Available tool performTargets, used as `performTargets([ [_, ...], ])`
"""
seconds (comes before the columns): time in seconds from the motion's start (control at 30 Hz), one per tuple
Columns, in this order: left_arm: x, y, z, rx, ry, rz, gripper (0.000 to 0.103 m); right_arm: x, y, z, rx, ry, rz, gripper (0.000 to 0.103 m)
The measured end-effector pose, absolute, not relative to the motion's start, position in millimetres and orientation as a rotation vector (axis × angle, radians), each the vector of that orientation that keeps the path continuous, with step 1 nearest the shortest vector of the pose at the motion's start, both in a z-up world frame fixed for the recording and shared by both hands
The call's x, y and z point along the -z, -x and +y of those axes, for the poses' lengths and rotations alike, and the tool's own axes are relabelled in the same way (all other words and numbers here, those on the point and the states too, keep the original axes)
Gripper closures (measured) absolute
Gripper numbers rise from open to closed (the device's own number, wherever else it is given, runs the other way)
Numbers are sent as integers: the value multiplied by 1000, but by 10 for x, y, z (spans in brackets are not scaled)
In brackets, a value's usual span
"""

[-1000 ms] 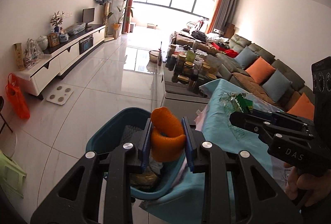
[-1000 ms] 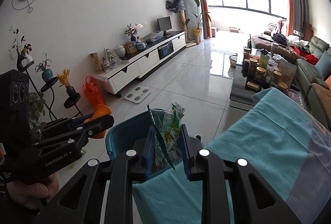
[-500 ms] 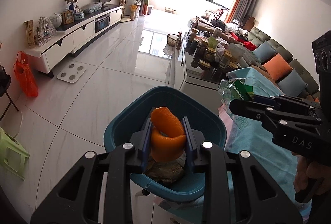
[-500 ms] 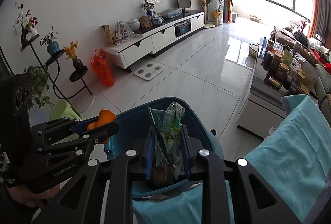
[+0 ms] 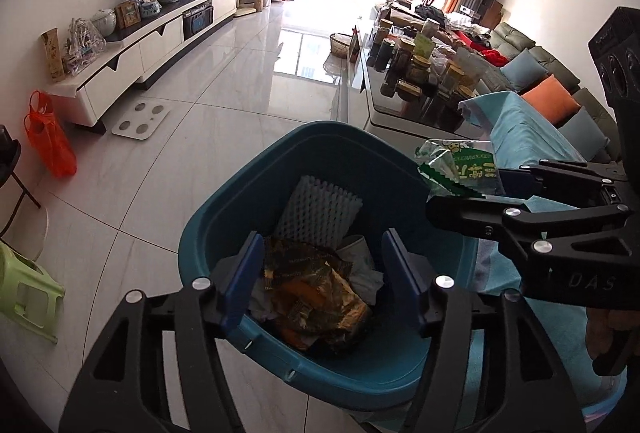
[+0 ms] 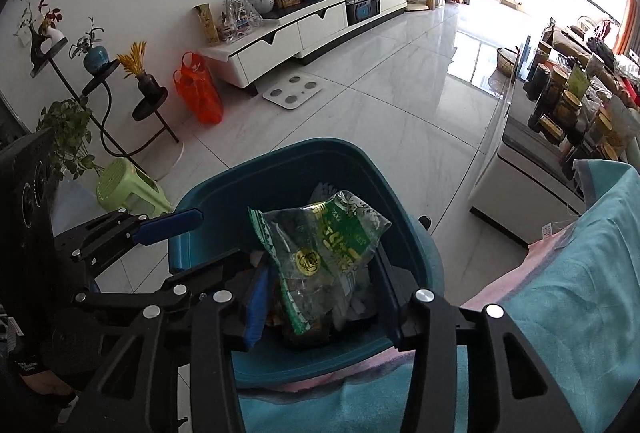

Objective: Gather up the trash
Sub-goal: 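Open both tools over the teal bin to drop the peel and wrapper, then move both empty tools back over the table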

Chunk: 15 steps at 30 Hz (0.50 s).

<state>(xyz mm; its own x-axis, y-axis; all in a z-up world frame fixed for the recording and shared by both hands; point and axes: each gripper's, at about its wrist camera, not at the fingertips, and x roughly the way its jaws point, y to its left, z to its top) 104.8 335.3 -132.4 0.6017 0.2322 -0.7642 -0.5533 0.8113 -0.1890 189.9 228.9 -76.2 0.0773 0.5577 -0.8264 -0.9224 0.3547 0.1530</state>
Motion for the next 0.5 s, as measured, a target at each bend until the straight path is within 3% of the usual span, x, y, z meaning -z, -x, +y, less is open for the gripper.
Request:
performTargets([
  [0.07,1305,-1044,3336,-476,437,797,37,757,-1922,2275,-1173,465,956,52],
  [0.17,1247,-961,3333,-503,428,786,30,766,-1959,2268,-1197,444,986,33],
  [0.37,1113,-650,3312,-552,447,763,27,672,-1959,2208,-1223,408,953,31],
  [0.5,958,-525,3182,-560,439,724,19,531,-1940,2006,-1232,354,900,25],
])
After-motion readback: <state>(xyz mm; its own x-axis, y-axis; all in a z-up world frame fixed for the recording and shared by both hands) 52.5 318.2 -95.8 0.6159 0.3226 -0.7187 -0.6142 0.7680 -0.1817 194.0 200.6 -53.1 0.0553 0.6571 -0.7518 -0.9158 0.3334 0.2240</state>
